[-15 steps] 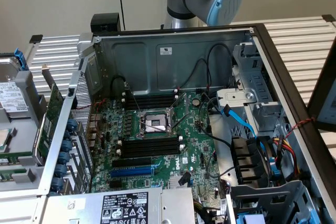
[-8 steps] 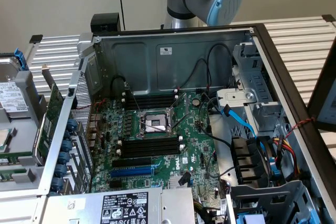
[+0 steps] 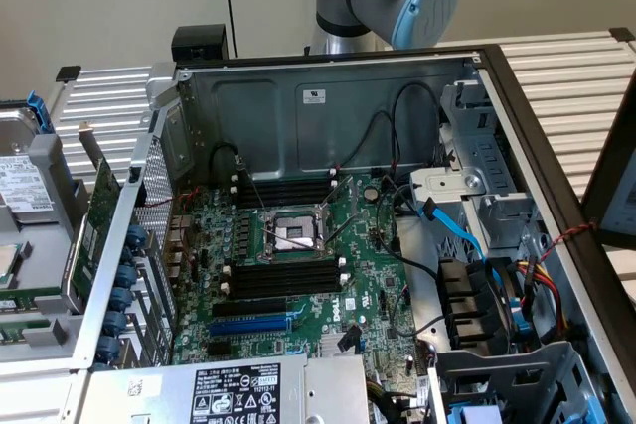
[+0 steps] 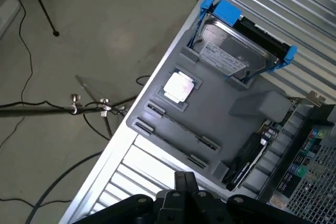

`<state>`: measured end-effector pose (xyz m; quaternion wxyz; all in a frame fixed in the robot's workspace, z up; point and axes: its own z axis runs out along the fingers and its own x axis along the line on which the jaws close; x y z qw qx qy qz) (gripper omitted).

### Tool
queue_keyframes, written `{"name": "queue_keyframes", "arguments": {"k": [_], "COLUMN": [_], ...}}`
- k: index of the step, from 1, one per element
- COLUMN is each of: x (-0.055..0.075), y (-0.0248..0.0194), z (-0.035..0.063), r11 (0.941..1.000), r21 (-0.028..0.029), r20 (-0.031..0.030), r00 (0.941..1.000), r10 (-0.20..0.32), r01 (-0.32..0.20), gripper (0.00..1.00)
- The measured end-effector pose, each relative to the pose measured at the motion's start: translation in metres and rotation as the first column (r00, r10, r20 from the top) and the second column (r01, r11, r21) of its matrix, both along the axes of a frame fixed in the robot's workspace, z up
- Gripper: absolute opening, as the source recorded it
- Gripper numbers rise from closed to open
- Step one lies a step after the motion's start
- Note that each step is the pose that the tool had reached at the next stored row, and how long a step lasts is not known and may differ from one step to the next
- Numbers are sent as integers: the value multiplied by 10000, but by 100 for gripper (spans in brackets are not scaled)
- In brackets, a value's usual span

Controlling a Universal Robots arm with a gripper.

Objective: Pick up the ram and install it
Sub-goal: 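Pick up the ram and move it above insertion slot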

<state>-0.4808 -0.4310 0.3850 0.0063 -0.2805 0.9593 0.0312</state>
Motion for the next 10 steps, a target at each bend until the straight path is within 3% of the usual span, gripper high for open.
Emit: {"name": "queue_keyframes", "arguments": {"k": [5, 10], "x": [0, 0], "y": [0, 0], "z": [-3, -6], "r11": [9958, 9834], "r21": [0, -1], "r20": [0, 0], "r00": [9958, 9834], "r10": [915, 1817], "r01": [-915, -1817], "gripper": [10, 10]}}
